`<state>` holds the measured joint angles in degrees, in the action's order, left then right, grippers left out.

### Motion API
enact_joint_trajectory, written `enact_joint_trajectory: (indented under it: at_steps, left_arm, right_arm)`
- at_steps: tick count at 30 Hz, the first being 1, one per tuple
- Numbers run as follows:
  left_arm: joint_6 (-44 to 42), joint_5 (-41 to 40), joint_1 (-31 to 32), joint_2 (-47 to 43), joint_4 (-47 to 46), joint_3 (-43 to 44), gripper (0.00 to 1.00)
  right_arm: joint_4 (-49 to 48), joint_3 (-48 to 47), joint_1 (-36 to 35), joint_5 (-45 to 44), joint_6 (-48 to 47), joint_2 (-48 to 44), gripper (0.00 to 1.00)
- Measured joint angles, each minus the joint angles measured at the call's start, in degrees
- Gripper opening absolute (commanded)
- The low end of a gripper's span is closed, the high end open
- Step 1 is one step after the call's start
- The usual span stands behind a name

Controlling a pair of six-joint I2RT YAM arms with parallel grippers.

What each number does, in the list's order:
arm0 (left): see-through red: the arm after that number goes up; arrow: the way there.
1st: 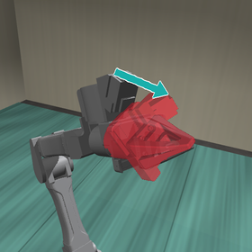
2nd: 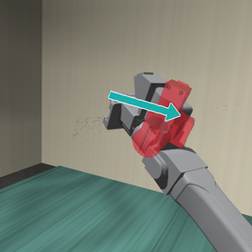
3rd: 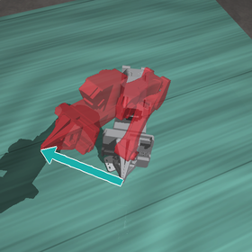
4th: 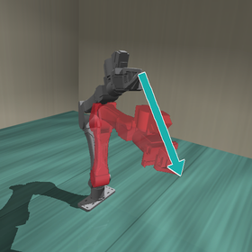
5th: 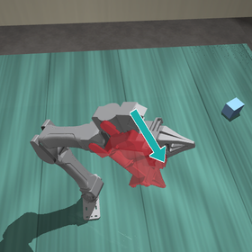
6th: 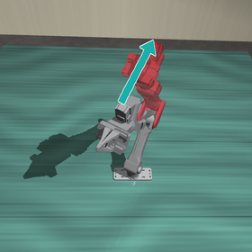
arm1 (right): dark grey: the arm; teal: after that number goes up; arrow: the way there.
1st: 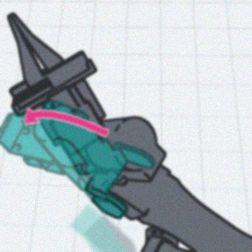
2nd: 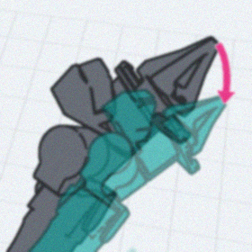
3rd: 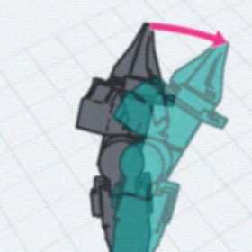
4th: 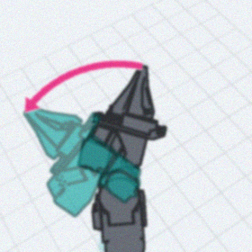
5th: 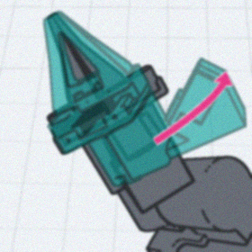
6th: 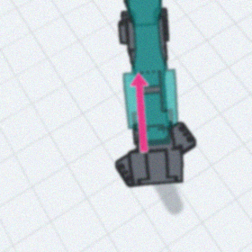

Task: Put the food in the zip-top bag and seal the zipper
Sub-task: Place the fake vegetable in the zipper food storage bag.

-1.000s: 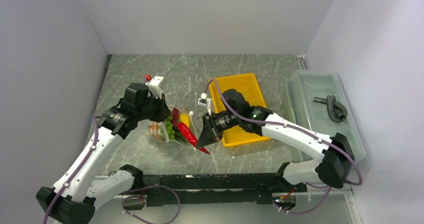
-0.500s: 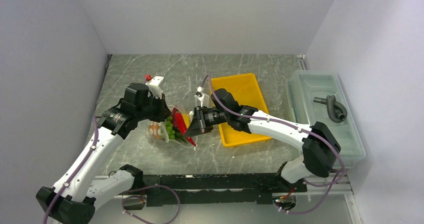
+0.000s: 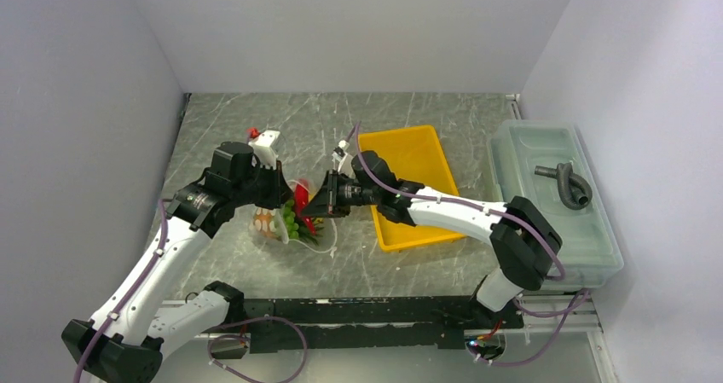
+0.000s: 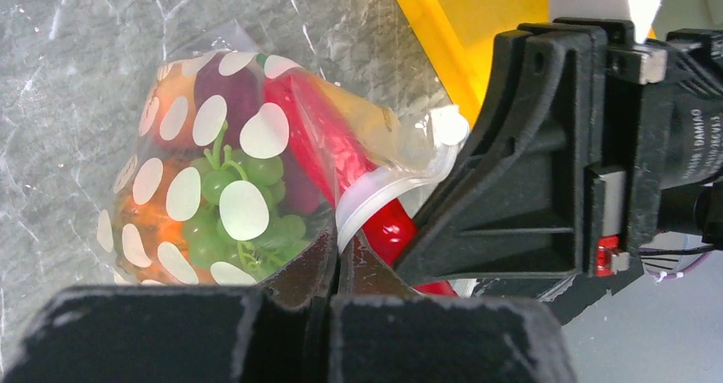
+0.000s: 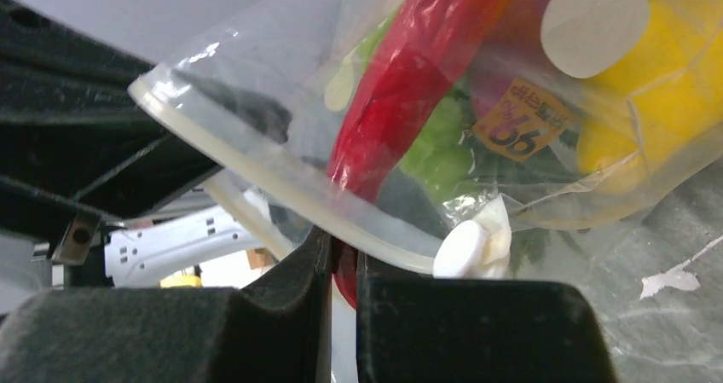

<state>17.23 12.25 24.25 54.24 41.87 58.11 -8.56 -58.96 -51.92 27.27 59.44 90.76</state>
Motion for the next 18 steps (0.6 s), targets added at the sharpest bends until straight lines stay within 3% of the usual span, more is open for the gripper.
enact_joint_trajectory:
  at_steps: [14, 18]
  left_arm:
    - [0.0, 1.9, 0.0, 0.0, 0.0, 0.0, 0.00]
    - [0.0, 1.9, 0.0, 0.0, -0.1, -0.2, 0.00]
  right_arm:
    - [-8.6, 0.0, -0.3, -6.0, 8.8, 7.5, 0.00]
    - [-10.5, 0.0, -0.3, -7.3, 11.1, 8.7, 0.12]
